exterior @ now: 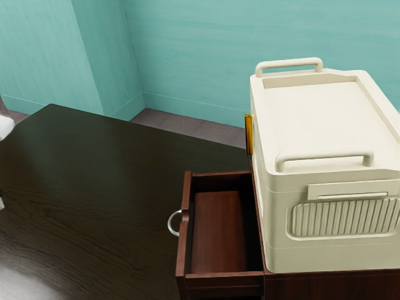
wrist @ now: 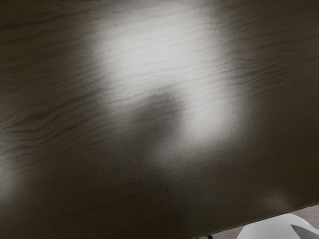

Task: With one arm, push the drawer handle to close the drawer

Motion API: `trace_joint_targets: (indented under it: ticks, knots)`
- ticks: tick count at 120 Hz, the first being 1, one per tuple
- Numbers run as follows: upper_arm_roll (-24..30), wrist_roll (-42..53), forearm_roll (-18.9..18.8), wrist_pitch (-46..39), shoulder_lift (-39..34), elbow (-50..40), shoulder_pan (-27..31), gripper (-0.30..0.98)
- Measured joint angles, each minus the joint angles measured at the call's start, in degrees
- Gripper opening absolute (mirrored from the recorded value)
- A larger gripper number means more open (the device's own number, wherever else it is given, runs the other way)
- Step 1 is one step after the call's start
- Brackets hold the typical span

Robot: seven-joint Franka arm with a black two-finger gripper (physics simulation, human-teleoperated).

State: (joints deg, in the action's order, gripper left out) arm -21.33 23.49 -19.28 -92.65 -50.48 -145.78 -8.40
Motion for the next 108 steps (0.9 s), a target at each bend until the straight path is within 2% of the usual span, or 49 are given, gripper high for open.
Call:
trace_joint_targets:
  ticks: [14, 35, 51, 73, 108]
  knots:
    - [0.1, 4.6, -1.0, -8.0, 0.2, -3.9, -0.9, 0.56]
    - [2.3, 9.8, -1.4, -17.2, 3.1, -5.5, -4.0, 0.2]
    - [4.7, 12.1, -1.3, -21.8, 5.4, -6.2, -6.7, 0.04]
    - [5.0, 13.5, -0.4, -25.1, 6.7, -7.3, -11.1, -0.05]
    - [5.1, 14.7, 4.1, -26.9, 10.3, -7.7, -17.7, -0.09]
